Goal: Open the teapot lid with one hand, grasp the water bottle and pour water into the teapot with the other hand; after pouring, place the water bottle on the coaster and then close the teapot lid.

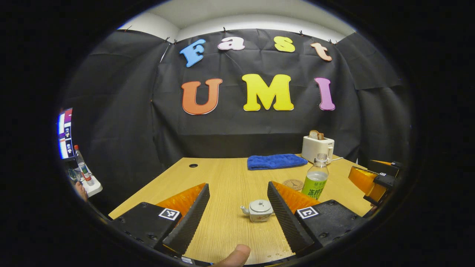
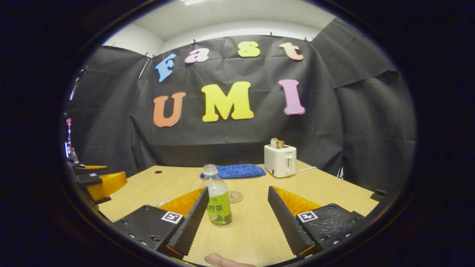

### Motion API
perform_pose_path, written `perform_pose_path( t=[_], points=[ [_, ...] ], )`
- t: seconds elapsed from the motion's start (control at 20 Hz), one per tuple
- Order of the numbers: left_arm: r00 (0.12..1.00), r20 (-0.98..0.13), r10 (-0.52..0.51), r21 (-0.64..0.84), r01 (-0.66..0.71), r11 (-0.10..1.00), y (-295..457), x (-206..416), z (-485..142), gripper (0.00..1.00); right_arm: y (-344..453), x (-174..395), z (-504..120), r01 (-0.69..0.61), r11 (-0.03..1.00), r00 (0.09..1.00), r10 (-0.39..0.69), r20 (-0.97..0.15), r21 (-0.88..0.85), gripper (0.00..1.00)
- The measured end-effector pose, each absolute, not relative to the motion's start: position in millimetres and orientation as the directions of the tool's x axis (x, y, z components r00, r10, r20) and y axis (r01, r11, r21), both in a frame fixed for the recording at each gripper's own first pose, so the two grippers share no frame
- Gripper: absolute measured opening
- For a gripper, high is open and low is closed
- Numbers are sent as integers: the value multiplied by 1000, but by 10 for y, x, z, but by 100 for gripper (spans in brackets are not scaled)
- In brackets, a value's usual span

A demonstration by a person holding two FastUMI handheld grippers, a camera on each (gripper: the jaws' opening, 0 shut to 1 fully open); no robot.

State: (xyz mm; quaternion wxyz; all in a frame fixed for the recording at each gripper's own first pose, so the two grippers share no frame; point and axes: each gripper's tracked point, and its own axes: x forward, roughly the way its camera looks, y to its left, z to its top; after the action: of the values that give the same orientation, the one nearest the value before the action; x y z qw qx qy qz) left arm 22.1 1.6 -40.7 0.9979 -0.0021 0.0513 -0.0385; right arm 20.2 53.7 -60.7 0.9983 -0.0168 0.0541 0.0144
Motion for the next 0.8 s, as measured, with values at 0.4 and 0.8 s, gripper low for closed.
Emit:
perform_pose_path(
  t=[0.4, 0.8],
  points=[
    [986, -149, -76, -94, 63, 994, 122, 555, -708, 99, 492, 225, -811, -68, 997, 991, 63, -117, -40, 95],
    [970, -211, -118, -116, 95, 989, -211, 913, -1177, 98, 393, 284, -971, -98, 994, 990, 91, -110, -57, 95]
  ],
)
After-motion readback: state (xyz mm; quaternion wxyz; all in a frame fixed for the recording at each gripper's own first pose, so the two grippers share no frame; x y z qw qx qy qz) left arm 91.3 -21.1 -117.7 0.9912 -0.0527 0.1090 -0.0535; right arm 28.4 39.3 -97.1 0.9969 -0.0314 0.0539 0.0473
